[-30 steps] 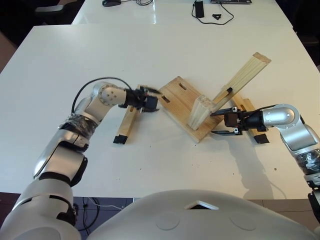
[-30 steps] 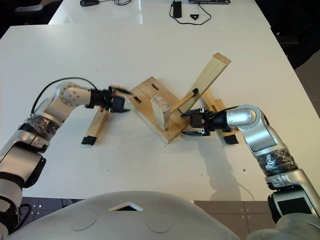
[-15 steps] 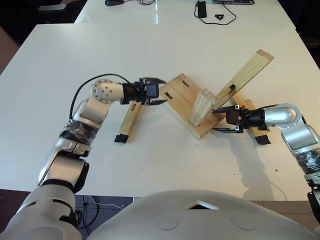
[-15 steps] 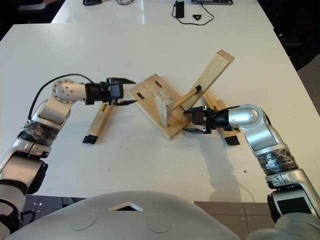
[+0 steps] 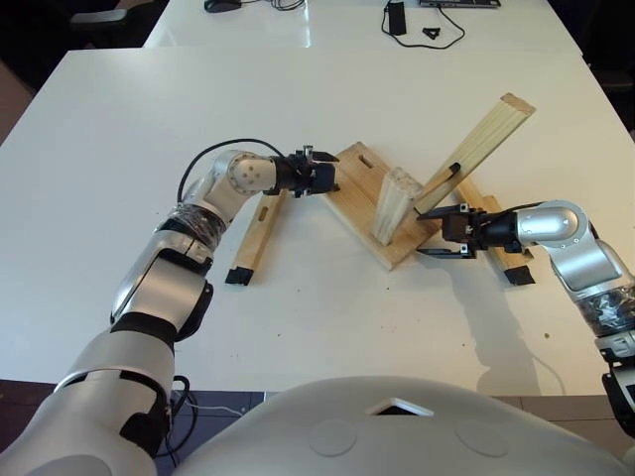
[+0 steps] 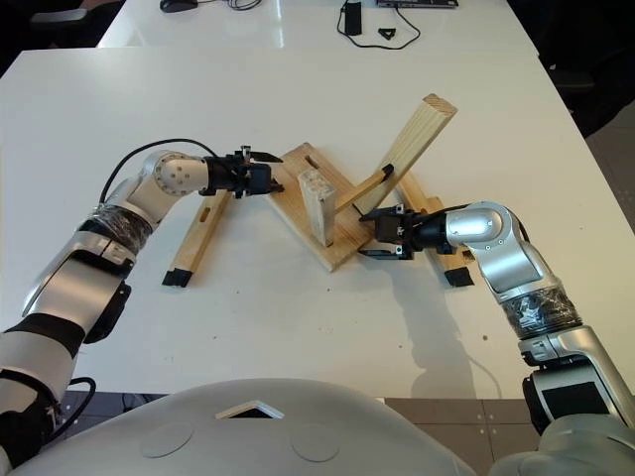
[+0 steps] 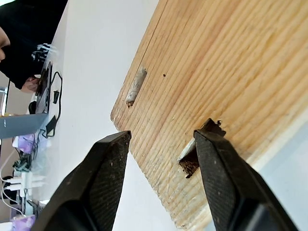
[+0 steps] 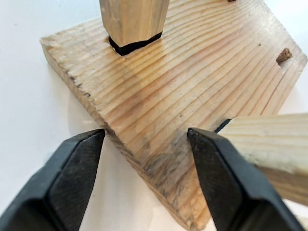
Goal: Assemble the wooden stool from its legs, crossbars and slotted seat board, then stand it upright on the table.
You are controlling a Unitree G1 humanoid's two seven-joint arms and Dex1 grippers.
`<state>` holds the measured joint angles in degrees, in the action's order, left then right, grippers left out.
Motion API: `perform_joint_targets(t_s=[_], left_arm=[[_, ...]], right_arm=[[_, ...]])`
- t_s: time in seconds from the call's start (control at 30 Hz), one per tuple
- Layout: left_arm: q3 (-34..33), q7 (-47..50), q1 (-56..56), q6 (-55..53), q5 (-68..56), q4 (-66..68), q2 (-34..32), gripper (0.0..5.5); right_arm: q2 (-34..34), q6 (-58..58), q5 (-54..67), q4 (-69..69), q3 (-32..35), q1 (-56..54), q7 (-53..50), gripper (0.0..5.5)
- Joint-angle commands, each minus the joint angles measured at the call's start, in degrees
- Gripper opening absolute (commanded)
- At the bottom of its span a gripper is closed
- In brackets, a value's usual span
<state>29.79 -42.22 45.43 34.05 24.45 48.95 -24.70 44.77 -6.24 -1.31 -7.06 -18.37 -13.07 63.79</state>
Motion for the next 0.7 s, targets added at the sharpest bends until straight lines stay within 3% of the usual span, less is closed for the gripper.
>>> perform_joint_targets(t_s=[0.03, 0.4, 0.6, 0.7], left_arm=[[4.9, -3.7, -2.2, 2.7, 5.7, 2.6, -3.6, 2.44], [5.6, -17.9, -10.8, -1.5, -2.9, -14.9, -9.9, 2.44], [1.9, -25.1, -20.0, -15.7, -15.0, -34.3, -14.4, 2.44], [-2.7, -25.6, -27.3, -27.0, -22.7, -47.6, -18.3, 2.41]], right_arm=[[0.9, 2.1, -1.5, -0.4, -1.0, 2.4, 0.9, 3.19], [3.5, 5.1, 3.8, 2.3, 6.0, 1.6, 1.7, 3.19], [4.6, 8.7, 8.4, 6.9, 9.7, 5.1, 3.2, 3.19], [4.7, 10.4, 11.2, 10.7, 10.9, 8.1, 4.2, 3.61]])
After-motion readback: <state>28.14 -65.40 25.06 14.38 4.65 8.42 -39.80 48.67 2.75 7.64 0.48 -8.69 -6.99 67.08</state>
